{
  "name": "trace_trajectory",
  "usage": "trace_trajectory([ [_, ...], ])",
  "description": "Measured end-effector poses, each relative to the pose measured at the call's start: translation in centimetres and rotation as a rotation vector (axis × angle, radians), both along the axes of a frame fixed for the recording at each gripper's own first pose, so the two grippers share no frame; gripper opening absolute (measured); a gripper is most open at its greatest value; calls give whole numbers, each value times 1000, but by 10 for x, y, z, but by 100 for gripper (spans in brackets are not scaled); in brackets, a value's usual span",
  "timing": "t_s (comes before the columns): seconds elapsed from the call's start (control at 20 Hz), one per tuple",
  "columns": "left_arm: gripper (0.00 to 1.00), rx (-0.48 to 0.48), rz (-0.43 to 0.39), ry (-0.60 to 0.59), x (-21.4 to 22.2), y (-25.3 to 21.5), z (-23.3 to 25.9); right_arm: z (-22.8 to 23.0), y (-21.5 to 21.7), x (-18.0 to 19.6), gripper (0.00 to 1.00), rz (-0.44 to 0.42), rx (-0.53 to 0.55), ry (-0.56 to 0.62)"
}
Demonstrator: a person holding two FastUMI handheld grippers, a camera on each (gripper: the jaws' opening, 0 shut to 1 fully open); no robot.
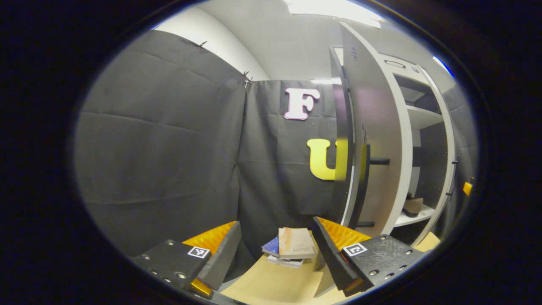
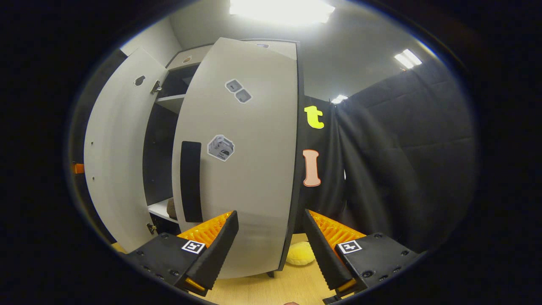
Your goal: Grab one shoe with the right hand and put it into the shoe cabinet, grab the other shoe with the left hand and put it into the shoe cabinet; then close the right door with the right hand and the left door with the left hand.
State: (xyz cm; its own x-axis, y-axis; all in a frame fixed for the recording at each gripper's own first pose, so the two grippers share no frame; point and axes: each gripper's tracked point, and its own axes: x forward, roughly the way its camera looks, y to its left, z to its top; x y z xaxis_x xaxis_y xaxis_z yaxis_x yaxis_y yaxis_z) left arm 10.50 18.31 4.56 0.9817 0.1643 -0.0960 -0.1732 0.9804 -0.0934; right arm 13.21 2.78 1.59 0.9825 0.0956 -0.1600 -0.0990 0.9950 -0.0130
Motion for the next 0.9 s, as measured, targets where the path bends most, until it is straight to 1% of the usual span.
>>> trace_trajectory([
  [0.15,100,1,-52,-19,16,-23,7,-7,-21,-7,96,-34,8,21],
  [0.2,100,17,-54,-23,10,-28,10,-8,-27,-9,96,-42,13,24],
  [0.25,95,41,-55,-32,17,-30,10,-9,-33,-12,98,-52,17,23],
  [0.3,95,59,-53,-27,17,-31,11,-11,-38,-14,96,-61,19,22],
  [0.35,95,63,-49,-24,16,-33,12,-12,-42,-17,98,-69,22,23],
  [0.4,91,56,-51,-17,16,-34,10,-15,-47,-17,98,-76,29,25],
  [0.45,95,40,-57,-11,15,-36,10,-18,-49,-17,98,-82,37,32],
  [0.5,96,23,-66,-7,15,-41,9,-20,-50,-17,98,-82,49,42],
  [0.65,96,-3,-118,-14,10,-64,11,-26,-44,-21,97,-67,74,64],
  [0.9,96,7,-208,-42,13,-114,19,-20,-44,-24,97,-66,46,56],
])
